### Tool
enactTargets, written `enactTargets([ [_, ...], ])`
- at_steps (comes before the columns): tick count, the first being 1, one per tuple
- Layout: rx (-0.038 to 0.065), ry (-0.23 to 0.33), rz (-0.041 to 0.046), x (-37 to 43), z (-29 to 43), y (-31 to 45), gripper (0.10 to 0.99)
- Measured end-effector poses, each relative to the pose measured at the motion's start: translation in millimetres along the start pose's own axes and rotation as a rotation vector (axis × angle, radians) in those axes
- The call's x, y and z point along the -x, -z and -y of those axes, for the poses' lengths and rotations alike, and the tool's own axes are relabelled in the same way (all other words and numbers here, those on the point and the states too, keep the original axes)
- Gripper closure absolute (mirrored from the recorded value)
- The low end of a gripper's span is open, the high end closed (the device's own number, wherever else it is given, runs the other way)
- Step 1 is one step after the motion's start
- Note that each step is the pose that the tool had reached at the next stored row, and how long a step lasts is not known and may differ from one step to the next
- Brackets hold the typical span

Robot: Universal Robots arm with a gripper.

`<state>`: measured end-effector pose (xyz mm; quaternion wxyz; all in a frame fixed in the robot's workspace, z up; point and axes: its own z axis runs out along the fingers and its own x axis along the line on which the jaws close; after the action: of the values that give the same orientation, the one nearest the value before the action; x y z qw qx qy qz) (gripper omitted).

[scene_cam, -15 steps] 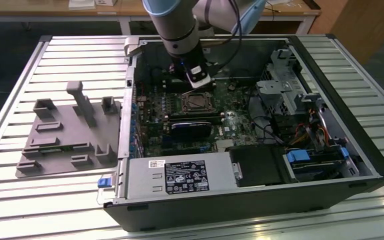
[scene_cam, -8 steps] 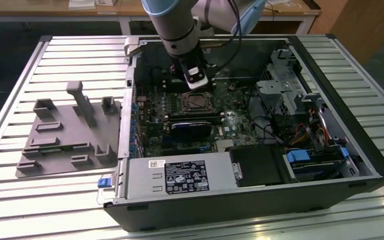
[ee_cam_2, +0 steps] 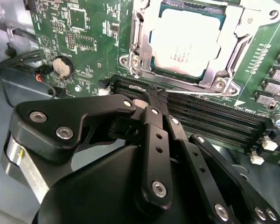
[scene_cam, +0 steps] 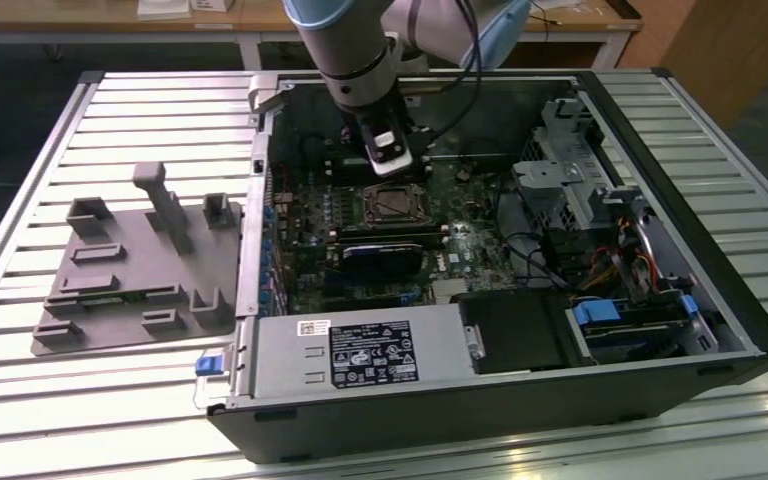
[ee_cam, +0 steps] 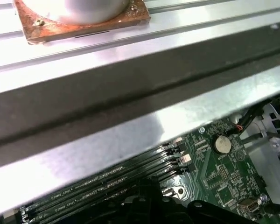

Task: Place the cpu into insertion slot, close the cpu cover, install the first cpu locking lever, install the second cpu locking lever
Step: 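Install the first cpu locking lever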

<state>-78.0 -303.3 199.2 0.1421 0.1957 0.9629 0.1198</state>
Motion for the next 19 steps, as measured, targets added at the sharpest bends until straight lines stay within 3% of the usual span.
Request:
enactTargets([
  [6, -0.012, -0.049, 0.0151, -1.2, 0.2, -1.6, 0.984],
  [19, -0.020, -0.083, 0.0254, -3.9, 0.2, -5.0, 0.984],
])
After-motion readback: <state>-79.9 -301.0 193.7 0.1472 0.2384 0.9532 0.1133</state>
